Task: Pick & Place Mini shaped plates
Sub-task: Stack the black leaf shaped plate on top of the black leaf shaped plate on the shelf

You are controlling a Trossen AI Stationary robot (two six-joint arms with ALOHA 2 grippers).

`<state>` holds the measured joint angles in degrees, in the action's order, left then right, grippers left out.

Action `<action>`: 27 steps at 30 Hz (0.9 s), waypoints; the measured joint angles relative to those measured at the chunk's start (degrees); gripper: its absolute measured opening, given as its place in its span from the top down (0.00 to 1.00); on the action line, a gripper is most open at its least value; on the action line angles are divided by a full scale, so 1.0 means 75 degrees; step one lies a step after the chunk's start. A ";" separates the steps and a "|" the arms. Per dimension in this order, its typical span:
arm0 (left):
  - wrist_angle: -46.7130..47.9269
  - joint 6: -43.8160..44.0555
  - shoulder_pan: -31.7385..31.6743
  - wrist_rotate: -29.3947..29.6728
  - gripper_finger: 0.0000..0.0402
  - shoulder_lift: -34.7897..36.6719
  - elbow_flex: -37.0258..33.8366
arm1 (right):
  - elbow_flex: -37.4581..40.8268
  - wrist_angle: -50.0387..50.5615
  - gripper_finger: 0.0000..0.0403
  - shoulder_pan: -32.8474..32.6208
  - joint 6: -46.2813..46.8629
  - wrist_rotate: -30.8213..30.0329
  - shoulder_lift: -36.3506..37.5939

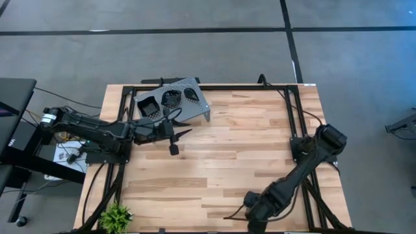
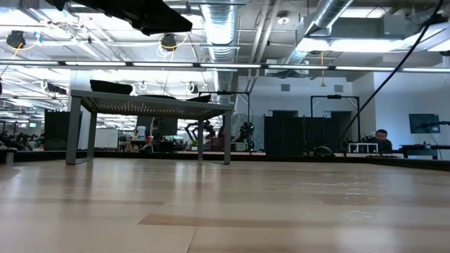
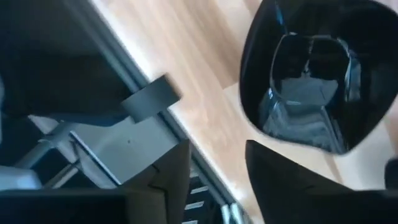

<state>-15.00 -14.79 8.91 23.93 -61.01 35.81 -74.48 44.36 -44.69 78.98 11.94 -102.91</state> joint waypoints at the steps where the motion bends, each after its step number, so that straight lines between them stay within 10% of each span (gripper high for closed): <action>1: -0.0002 0.0000 -0.0031 0.0002 0.78 0.0000 0.0000 | 0.0000 -0.0017 0.62 0.0003 -0.0074 0.0043 -0.0119; 12: -0.0112 0.0003 -0.0111 -0.0001 0.78 0.0000 0.0000 | 0.0009 -0.0321 0.44 0.0146 -0.0985 0.0235 -0.1322; 27: -0.0411 0.0003 -0.0111 -0.0001 0.78 0.0000 0.0000 | 0.0009 0.0670 0.53 0.0319 -0.1226 0.0076 -0.1195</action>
<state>-18.09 -14.76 8.08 23.92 -61.01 35.81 -74.41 49.39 -42.30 69.79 12.52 -111.87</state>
